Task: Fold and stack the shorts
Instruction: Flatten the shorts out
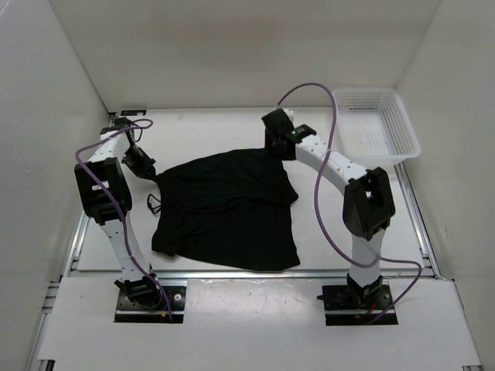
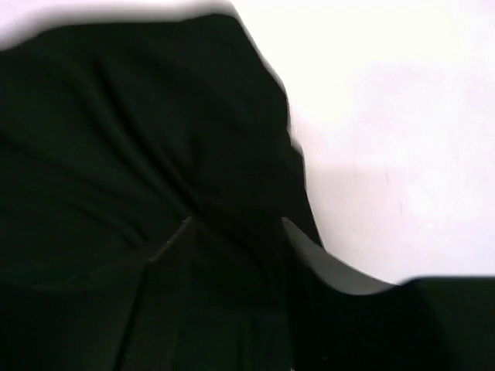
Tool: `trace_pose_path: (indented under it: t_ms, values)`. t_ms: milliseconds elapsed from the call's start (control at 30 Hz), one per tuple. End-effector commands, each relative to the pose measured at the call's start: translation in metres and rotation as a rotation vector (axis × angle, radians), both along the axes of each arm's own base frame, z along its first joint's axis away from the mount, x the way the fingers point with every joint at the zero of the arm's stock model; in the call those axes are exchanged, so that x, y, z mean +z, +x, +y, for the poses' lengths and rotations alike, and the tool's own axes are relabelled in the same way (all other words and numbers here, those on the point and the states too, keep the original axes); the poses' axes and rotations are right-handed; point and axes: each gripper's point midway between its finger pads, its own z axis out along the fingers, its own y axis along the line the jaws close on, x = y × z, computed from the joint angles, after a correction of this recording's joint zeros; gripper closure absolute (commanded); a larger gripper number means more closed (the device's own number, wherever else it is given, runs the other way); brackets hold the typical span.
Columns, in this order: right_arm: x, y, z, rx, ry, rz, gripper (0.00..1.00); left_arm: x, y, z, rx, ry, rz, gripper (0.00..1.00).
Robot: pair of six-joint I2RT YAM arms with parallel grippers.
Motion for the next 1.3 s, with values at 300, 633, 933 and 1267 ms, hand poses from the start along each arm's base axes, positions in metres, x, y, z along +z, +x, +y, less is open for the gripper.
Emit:
trace_pose_path:
  t_ms: [300, 633, 933, 1267]
  values:
    - [-0.033, 0.126, 0.048, 0.169, 0.180, 0.063, 0.14, 0.069, 0.052, -0.013, -0.067, 0.009, -0.195, 0.90]
    - [-0.091, 0.129, 0.057, 0.172, 0.243, 0.163, 0.39, 0.069, 0.076, -0.032, -0.105, -0.014, -0.211, 0.90]
    - [-0.057, 0.153, -0.022, -0.064, 0.210, 0.062, 1.00, 0.068, 0.083, -0.039, -0.110, -0.034, -0.222, 0.90]
    - [0.012, 0.172, -0.070, -0.108, 0.200, -0.098, 1.00, 0.091, 0.122, -0.065, -0.172, -0.085, -0.340, 0.90]
